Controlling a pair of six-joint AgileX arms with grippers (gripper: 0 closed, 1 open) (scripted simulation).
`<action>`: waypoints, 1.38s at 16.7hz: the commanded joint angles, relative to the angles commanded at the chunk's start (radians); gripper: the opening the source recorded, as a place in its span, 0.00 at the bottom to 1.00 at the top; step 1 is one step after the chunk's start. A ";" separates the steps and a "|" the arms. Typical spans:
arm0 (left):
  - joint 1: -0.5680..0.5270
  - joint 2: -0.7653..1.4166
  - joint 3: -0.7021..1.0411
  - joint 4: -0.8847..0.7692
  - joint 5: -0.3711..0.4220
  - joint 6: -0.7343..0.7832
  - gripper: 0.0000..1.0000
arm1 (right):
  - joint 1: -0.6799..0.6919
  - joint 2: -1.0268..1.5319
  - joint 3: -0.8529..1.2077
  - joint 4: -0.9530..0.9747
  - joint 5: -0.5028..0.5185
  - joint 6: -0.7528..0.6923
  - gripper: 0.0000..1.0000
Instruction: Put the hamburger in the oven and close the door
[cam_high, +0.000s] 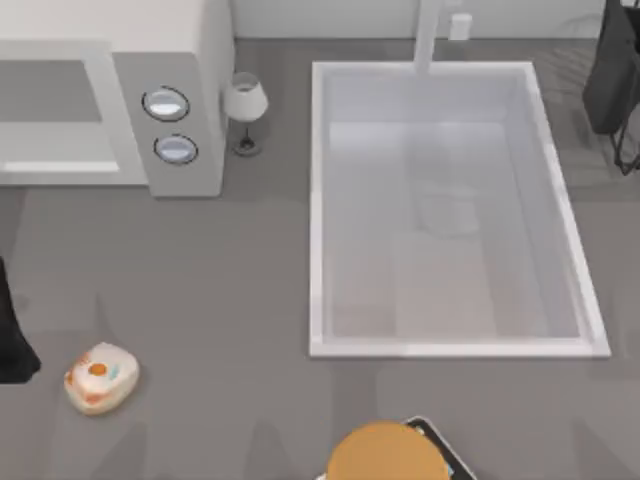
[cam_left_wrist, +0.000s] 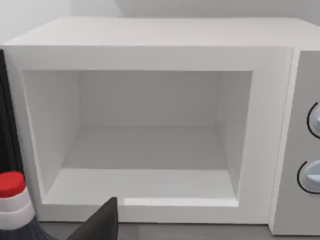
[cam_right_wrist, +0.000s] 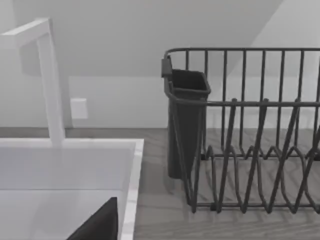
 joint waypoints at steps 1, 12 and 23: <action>0.000 0.000 0.000 0.000 0.000 0.000 1.00 | 0.000 0.000 0.000 0.000 0.000 0.000 1.00; -0.109 0.569 0.388 -0.374 0.001 0.162 1.00 | 0.000 0.000 0.000 0.000 0.000 0.000 1.00; -0.247 1.523 0.916 -0.869 -0.001 0.368 1.00 | 0.000 0.000 0.000 0.000 0.000 0.000 1.00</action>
